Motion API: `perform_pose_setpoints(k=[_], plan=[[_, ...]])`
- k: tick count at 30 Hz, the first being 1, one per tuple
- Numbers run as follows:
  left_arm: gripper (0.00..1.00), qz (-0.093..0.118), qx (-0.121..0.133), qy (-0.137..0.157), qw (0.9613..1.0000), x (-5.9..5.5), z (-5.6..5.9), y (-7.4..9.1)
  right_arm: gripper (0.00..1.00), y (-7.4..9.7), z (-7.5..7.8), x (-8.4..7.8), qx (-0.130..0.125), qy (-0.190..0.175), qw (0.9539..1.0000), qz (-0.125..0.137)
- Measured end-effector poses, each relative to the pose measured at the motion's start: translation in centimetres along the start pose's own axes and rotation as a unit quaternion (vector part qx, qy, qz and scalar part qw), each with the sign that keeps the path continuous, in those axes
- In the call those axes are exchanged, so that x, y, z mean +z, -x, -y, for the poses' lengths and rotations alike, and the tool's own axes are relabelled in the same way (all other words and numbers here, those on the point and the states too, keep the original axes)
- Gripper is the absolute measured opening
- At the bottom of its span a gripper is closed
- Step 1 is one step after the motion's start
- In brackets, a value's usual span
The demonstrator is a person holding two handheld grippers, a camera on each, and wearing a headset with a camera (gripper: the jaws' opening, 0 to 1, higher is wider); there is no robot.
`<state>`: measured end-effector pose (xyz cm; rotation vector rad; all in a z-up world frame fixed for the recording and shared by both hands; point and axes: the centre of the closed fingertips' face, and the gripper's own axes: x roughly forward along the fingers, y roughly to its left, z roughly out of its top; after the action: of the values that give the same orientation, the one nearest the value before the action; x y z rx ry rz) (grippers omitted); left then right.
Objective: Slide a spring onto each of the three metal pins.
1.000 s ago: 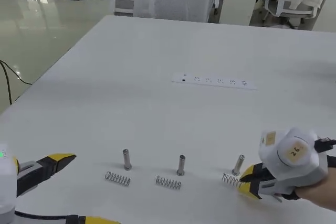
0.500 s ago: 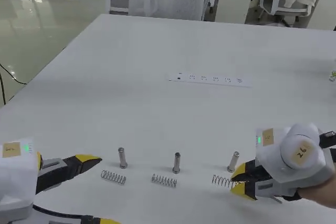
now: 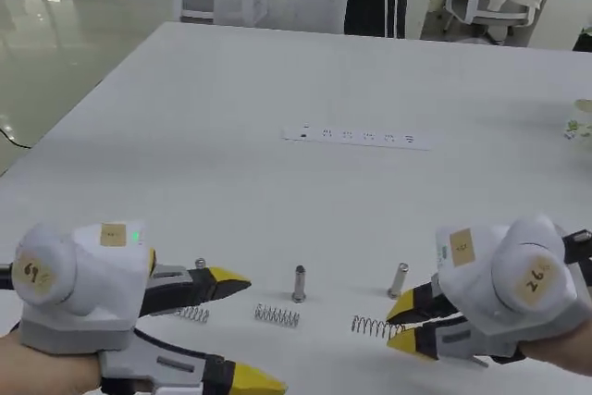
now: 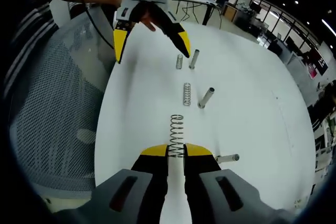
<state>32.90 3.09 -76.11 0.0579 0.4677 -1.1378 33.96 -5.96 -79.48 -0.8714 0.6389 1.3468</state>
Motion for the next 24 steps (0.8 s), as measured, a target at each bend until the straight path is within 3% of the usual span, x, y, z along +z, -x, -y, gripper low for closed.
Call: perform_pose_setpoints(k=[8, 12, 24], plan=[[0.48, 0.008, -0.035, -0.004, 0.9994, 0.6, 0.7, -2.7, 0.08, 0.1, -0.6, 1.2, 0.005, 0.012, 0.9998, 0.014], [0.4, 0.006, -0.055, -0.01, 0.9984, 0.8, 1.7, -3.9, 0.08, 0.1, -0.9, 1.7, 0.01, 0.015, 0.9996, 0.022], [0.21, 0.009, -0.069, -0.037, 0.9969, 1.1, 2.5, -5.5, 0.08, 0.3, -1.6, 2.5, 0.021, 0.029, 0.999, 0.027]])
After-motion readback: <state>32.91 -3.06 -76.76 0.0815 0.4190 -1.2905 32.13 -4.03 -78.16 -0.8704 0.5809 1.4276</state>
